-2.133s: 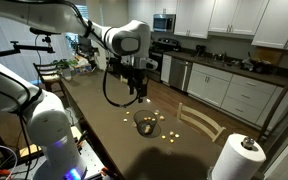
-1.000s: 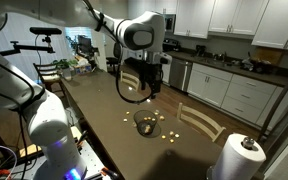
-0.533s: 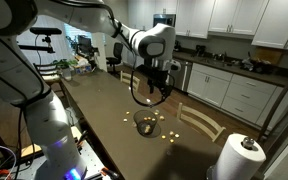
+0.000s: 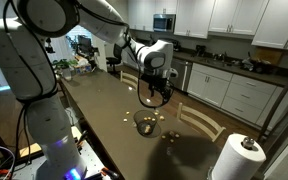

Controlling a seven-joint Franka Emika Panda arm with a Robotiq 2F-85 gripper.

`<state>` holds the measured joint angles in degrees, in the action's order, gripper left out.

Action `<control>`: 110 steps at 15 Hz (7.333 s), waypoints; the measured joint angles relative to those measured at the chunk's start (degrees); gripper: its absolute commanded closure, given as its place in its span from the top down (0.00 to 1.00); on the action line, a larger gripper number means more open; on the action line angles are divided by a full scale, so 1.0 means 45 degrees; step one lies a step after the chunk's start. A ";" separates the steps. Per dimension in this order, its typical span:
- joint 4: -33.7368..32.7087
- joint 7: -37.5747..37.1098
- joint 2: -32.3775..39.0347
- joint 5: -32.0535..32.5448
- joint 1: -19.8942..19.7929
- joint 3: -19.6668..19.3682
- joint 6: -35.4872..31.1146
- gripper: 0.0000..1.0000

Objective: Put the yellow object in the black basket

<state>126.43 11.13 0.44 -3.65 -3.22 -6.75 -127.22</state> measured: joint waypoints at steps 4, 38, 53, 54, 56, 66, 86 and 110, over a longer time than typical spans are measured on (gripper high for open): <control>-0.0792 0.0168 0.1539 -0.0041 -0.0048 0.0163 -0.0635 1.00; -0.7157 0.3551 1.0811 -0.1381 -0.3645 0.2362 -0.2183 1.00; -0.9269 0.4209 1.2176 -0.1280 -0.4065 0.2976 -0.3414 0.83; -0.9293 0.4208 1.2108 -0.1280 -0.4064 0.2973 -0.3341 0.83; -0.9384 0.4178 1.2039 -0.1270 -0.4039 0.2924 -0.2806 0.94; -0.9706 0.4087 1.2025 -0.1259 -0.3750 0.2521 -0.0844 1.00; -0.9756 0.3940 1.2341 -0.1250 -0.3608 0.2377 -0.0660 0.92; -1.1102 0.3836 1.3573 -0.1250 -0.3561 0.2372 0.0584 0.06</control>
<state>76.48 28.39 61.52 -9.27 -19.24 3.93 -124.59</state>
